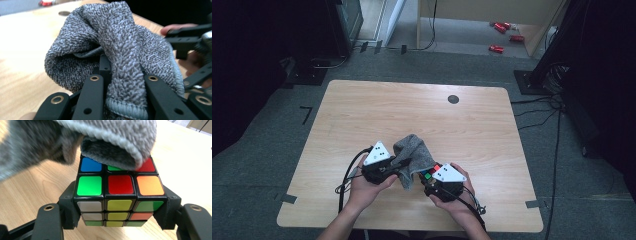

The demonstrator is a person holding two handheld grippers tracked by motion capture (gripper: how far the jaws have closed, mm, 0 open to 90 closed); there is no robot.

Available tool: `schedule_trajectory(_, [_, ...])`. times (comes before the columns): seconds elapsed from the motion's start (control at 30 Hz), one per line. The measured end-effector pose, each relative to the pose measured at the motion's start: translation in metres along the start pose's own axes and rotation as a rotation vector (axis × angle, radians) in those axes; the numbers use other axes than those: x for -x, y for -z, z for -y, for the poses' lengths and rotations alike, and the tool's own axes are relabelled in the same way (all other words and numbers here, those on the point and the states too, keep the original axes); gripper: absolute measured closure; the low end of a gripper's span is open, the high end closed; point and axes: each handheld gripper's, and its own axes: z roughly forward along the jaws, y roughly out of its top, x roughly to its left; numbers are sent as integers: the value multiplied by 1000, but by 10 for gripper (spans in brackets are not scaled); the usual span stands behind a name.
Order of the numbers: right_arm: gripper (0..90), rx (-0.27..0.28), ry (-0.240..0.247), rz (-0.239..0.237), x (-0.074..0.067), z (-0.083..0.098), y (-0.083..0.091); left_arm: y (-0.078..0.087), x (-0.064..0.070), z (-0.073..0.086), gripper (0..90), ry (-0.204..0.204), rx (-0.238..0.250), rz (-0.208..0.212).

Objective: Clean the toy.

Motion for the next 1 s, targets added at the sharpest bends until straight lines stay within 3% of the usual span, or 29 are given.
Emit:
schedule_trajectory(0.1, [347,-4,4,2,1,1,-2,0,14,-4,791,-52,27,67])
schedule_trajectory(0.17, [347,-8,-2,-2,-1,1,-2,-6,28,-5,788,-107,7,97])
schedule_trajectory(0.23, [347,-4,-10,-11,-3,0,-2,-13,36,-3,785,-159,-30,75])
schedule_trajectory(0.27, [347,2,0,-10,-4,-1,-1,-15,36,-2,784,-163,-39,67])
schedule_trajectory(0.33, [347,-1,15,4,-4,-1,0,-15,29,0,784,-134,-42,50])
schedule_trajectory(0.43, [347,-4,4,3,-2,0,1,-10,18,2,785,-118,-55,-37])
schedule_trajectory(0.5, [347,9,-9,-1,-1,0,2,-7,12,2,785,-81,-42,-49])
schedule_trajectory(0.6, [347,21,-9,-2,0,-2,3,-4,14,-1,783,-67,-4,-8])
schedule_trajectory(0.7, [347,14,-7,-2,-3,-2,2,-8,26,-2,776,-99,21,108])
schedule_trajectory(0.77, [347,13,-3,-7,-4,-2,2,-13,32,-1,776,-132,-1,100])
schedule_trajectory(0.8, [347,14,3,-5,-4,-3,3,-14,31,0,778,-129,-5,98])
schedule_trajectory(0.87, [347,14,19,8,-5,-3,4,-13,24,2,785,-103,-7,86])
schedule_trajectory(1.0, [347,39,9,-4,-3,-2,7,-3,4,2,790,-60,-4,9])
